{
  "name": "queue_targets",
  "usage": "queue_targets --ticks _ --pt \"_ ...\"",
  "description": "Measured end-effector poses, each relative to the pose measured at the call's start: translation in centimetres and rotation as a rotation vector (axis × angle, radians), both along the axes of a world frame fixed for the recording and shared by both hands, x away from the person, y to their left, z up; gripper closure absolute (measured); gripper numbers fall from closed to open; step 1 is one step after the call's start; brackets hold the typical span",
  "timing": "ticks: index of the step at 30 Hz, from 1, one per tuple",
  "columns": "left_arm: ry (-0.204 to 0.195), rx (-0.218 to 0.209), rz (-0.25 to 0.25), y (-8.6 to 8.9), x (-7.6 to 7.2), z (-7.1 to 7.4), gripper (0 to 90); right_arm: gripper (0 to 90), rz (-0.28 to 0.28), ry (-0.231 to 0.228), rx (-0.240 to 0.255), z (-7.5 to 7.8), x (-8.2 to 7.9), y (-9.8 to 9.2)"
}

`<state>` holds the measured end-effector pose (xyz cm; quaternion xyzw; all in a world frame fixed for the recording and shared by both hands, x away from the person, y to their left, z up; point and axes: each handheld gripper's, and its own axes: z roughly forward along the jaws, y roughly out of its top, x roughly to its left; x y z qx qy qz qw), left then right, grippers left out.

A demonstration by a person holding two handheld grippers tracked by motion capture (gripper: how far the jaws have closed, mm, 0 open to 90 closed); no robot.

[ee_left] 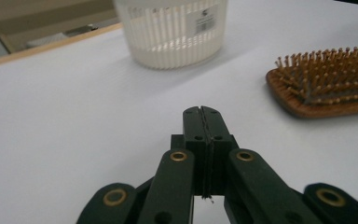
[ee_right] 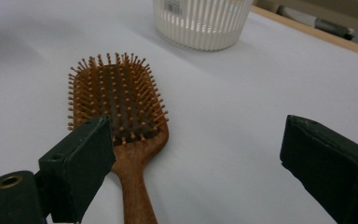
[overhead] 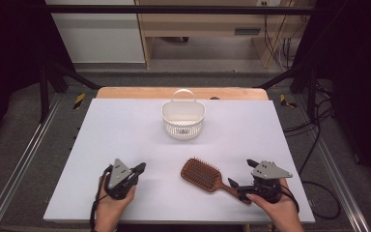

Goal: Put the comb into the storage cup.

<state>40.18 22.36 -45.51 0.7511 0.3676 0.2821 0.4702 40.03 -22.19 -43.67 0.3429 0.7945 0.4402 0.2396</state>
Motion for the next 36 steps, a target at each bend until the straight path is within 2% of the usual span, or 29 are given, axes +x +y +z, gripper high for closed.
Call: queue_targets --ticks 4,6,7,10,12,15,18,21,28,31,36 --pt "-0.031 -0.03 0.07 2.6 -0.9 -0.2 87.2 10.4 0.025 0.042 -0.046 -0.3 0.3 0.7" --pt "-0.037 -0.037 0.117 3.3 -1.1 -0.3 77.1 10.5 0.033 0.057 -0.056 -0.5 0.2 0.9" --pt "-0.039 -0.055 0.127 3.6 -1.1 -0.4 71.3 10.5 0.038 0.066 -0.055 -0.6 0.2 1.0" --pt "-0.065 -0.071 0.158 4.2 -1.4 -0.8 49.7 10.6 0.048 0.079 -0.066 -0.7 0.1 1.3" --pt "-0.083 -0.096 0.201 4.5 -1.3 -0.9 35.0 10.5 0.057 0.094 -0.068 -0.8 0.2 1.3" --pt "-0.09 -0.125 0.255 4.5 -1.2 -1.1 20.3 10.1 0.06 0.106 -0.077 -0.9 0.3 1.4" --pt "-0.11 -0.118 0.255 4.2 -1.2 -1.1 9.2 9.6 0.062 0.11 -0.088 -0.8 0.4 1.5" --pt "-0.122 -0.124 0.252 4.3 -1.2 -1.1 3.6 9.3 0.088 0.129 -0.116 -0.6 0.6 1.9" --pt "-0.123 -0.139 0.259 4.9 -1.1 -1.3 3.3 9.6 0.15 0.206 -0.207 -0.1 1.2 2.8" --pt "-0.128 -0.144 0.254 5.0 -1.1 -1.3 3.2 10.2 0.165 0.216 -0.242 0.0 1.5 3.1" --pt "-0.131 -0.136 0.243 4.9 -1.1 -1.3 2.9 10.5 0.172 0.239 -0.268 0.1 1.8 3.3"
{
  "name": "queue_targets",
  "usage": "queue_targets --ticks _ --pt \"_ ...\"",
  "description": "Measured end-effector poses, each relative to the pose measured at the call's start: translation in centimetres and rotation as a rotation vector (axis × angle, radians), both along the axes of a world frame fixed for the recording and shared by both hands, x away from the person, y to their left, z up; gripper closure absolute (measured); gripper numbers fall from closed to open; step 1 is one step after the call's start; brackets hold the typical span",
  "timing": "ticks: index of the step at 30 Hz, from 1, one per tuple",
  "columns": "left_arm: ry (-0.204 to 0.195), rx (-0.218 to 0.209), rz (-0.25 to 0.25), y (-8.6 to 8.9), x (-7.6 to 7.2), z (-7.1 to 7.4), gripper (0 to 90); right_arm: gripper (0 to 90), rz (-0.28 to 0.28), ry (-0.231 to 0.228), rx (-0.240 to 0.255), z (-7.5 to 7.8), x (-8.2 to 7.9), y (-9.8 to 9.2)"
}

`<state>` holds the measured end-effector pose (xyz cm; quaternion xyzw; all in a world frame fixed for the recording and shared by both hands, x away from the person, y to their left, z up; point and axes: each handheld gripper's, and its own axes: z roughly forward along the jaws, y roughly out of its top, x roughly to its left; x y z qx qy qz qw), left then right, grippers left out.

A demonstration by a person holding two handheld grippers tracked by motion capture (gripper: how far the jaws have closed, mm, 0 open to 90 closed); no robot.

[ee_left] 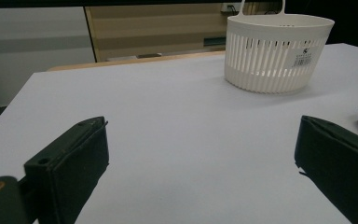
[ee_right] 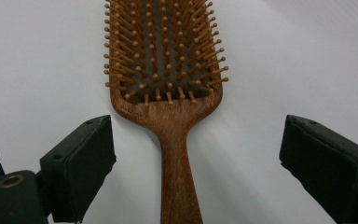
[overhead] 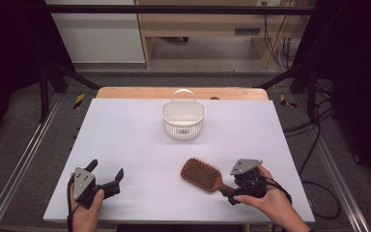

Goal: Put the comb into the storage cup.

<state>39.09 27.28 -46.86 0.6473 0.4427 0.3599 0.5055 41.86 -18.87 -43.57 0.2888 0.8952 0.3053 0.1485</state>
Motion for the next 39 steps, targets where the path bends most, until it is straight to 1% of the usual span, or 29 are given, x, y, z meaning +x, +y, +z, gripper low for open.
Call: queue_targets --ticks 3,5,9,16,24,35,39 --pt "-0.002 0.002 -0.007 0.0 0.0 0.0 2.6 10.9 0.012 0.013 -0.026 0.0 0.2 0.2" --pt "-0.004 0.004 -0.008 0.0 0.0 0.0 2.5 11.0 0.011 0.026 -0.04 -0.1 0.3 0.3" --pt "-0.004 0.001 -0.012 0.0 0.0 0.0 2.2 11.1 0.018 0.04 -0.054 -0.2 0.5 0.5" --pt "-0.003 0.003 -0.027 -0.1 0.0 0.0 2.0 11.1 0.033 0.067 -0.07 -0.4 0.8 0.9" --pt "-0.006 0.001 -0.015 -0.1 0.1 0.0 1.9 11.2 0.046 0.084 -0.086 -0.6 0.8 1.2" --pt "-0.007 0.004 -0.023 -0.1 0.1 0.0 1.9 13.1 0.059 0.11 -0.104 -1.0 1.0 1.4" --pt "-0.007 0.004 -0.024 -0.1 0.0 0.0 1.9 13.3 0.055 0.121 -0.111 -1.1 1.1 1.5"
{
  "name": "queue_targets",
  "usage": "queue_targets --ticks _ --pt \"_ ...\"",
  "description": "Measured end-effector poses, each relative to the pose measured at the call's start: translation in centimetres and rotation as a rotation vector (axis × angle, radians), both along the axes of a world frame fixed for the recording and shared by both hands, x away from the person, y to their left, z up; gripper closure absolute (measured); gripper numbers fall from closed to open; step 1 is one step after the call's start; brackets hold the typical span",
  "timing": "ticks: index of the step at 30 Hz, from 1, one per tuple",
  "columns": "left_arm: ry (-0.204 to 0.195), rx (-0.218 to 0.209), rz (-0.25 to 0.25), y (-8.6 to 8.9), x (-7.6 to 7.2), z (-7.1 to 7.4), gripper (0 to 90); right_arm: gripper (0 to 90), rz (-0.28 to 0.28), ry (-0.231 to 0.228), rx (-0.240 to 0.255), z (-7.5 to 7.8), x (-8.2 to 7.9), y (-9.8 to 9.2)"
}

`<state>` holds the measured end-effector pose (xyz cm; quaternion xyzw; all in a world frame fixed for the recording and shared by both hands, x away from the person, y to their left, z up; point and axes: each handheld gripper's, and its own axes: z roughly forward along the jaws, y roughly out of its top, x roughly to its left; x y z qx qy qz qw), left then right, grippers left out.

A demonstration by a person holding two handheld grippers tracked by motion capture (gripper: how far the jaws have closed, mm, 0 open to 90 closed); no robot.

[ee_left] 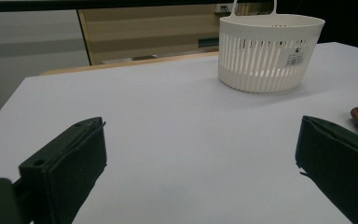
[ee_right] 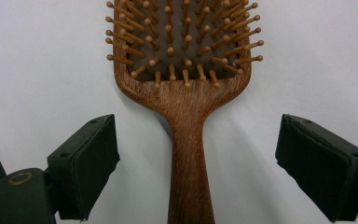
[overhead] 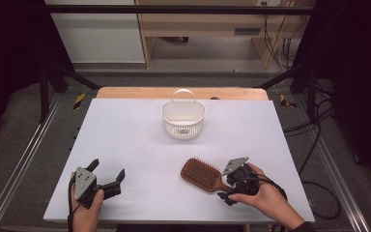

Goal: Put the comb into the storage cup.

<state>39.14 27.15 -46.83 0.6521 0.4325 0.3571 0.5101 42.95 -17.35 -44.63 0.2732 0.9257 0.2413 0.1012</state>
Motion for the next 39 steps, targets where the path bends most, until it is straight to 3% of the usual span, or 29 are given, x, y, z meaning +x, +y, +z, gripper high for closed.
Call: queue_targets --ticks 9,18,31,39 --pt "0.001 0.005 -0.007 -0.2 -0.03 -0.02 1.9 19.2 0.007 0.022 -0.012 -0.26 0.2 0.26" --pt "0.001 0.004 -0.01 -0.19 -0.03 -0.01 2.1 36.4 0.022 0.045 -0.019 -0.31 0.11 0.55" --pt "0.003 0.002 -0.012 -0.21 -0.02 -0.02 2.2 60.6 -0.012 0.077 -0.03 -0.64 0.17 0.49" --pt "0.002 0.001 -0.005 -0.07 -0.09 -0.01 2.2 68.1 -0.023 0.104 -0.07 -0.75 0.52 0.81"
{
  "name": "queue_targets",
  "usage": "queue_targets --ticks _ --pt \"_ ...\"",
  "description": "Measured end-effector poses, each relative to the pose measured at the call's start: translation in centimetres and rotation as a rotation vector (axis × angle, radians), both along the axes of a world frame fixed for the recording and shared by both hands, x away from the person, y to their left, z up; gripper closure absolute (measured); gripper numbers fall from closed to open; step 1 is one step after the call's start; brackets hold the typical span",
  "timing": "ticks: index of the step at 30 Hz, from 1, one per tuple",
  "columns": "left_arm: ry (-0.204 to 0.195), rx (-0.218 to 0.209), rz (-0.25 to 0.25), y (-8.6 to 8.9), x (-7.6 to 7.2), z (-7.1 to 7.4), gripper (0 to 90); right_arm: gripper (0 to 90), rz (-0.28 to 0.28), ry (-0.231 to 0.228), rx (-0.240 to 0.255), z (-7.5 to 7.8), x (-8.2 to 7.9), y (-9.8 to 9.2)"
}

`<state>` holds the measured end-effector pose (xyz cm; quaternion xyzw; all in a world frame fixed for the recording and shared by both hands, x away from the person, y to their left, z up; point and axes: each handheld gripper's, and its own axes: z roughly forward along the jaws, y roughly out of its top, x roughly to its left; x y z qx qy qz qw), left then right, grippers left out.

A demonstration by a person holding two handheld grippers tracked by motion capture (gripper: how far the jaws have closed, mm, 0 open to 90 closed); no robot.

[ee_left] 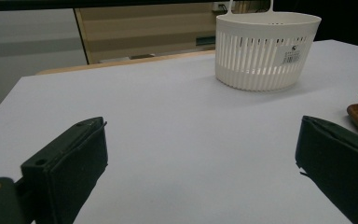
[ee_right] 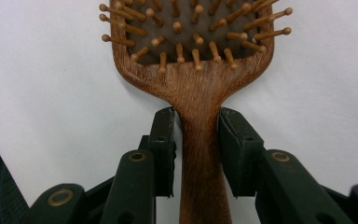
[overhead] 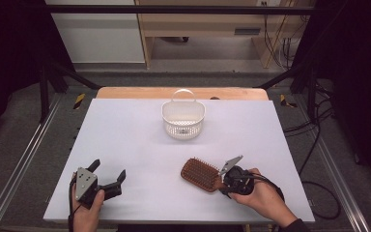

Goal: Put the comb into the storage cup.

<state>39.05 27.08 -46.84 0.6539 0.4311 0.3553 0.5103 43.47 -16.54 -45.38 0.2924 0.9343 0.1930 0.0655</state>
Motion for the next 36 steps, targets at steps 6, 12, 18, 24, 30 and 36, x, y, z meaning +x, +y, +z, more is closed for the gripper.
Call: queue_targets --ticks 6,12,18,24,30,36 --pt "-0.002 -0.011 -0.005 0.2 0.2 0.1 2.2 70.7 0.015 0.039 -0.063 0.2 0.6 0.8" --pt "-0.012 0.015 -0.015 0.6 0.3 0.3 2.3 72.8 0.017 0.041 -0.105 0.3 0.6 1.4" --pt "-0.014 -0.017 0.005 2.3 0.6 0.4 2.4 73.0 -0.013 0.017 -0.059 0.3 0.1 0.9" --pt "-0.028 -0.066 0.039 3.4 0.7 0.6 2.7 73.1 -0.026 -0.018 -0.007 0.8 0.2 0.9" --pt "-0.029 -0.059 0.025 3.0 0.8 0.5 2.7 73.1 -0.054 -0.079 0.084 1.6 0.2 0.5" --pt "-0.028 -0.065 0.027 3.1 0.8 0.4 2.7 73.1 -0.076 -0.146 0.184 2.4 0.1 -0.3"
